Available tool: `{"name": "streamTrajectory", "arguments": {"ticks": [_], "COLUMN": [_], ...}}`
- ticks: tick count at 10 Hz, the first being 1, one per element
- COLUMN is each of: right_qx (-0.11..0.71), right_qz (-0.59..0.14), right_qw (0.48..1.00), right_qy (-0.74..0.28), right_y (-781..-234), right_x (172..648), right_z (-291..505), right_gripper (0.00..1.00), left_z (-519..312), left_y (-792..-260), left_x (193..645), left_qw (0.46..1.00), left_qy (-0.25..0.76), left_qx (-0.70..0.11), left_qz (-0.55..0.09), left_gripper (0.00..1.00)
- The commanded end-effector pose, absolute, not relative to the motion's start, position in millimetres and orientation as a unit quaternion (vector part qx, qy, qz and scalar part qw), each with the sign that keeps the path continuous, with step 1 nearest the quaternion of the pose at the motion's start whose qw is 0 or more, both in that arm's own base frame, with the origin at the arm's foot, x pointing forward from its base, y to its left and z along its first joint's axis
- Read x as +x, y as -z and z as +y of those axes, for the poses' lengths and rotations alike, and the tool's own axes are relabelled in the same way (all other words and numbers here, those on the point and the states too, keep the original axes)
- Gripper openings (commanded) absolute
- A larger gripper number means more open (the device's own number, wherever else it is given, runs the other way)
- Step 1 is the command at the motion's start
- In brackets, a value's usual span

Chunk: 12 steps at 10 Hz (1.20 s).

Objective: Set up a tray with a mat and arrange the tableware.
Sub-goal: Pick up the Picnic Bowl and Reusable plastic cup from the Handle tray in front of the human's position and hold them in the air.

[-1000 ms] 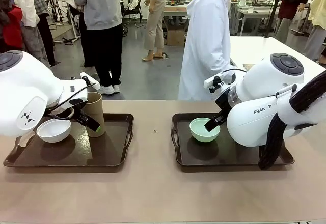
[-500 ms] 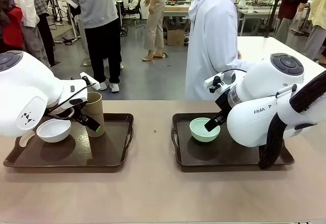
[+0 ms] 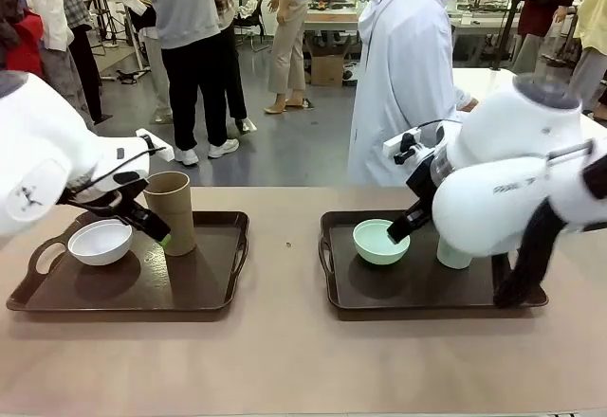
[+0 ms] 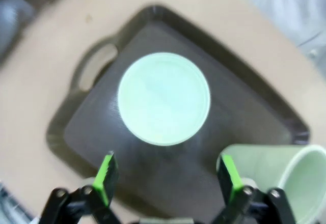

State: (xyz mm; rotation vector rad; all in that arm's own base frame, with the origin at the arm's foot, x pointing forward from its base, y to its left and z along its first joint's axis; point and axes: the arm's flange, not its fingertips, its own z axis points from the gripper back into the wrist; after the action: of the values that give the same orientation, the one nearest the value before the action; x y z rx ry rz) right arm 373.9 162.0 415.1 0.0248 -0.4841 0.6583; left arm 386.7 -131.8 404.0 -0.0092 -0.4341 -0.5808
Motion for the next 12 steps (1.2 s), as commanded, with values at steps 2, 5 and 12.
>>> {"name": "streamTrajectory", "arguments": {"ticks": [2,5,12], "right_qx": [-0.018,-0.009,0.304], "right_qz": [-0.173,-0.131,-0.202], "right_qw": [0.941,0.943,0.92], "right_qy": [-0.29,-0.307,-0.146], "right_y": [-477.8,-476.3,-450.1], "right_x": [307.1,270.4,295.3], "right_z": [128.7,94.7,-67.2], "right_gripper": [1.0,1.0,1.0], "left_z": [-123.1,-117.7,7.8], "left_y": [-460.1,-480.1,-475.6], "left_x": [321.1,293.7,310.1], "left_qw": [0.942,0.934,0.855], "left_qy": [0.288,0.301,0.247], "left_qx": [-0.025,-0.035,-0.39], "left_qz": [-0.171,-0.186,-0.237], "left_gripper": [1.0,1.0,1.0]}}
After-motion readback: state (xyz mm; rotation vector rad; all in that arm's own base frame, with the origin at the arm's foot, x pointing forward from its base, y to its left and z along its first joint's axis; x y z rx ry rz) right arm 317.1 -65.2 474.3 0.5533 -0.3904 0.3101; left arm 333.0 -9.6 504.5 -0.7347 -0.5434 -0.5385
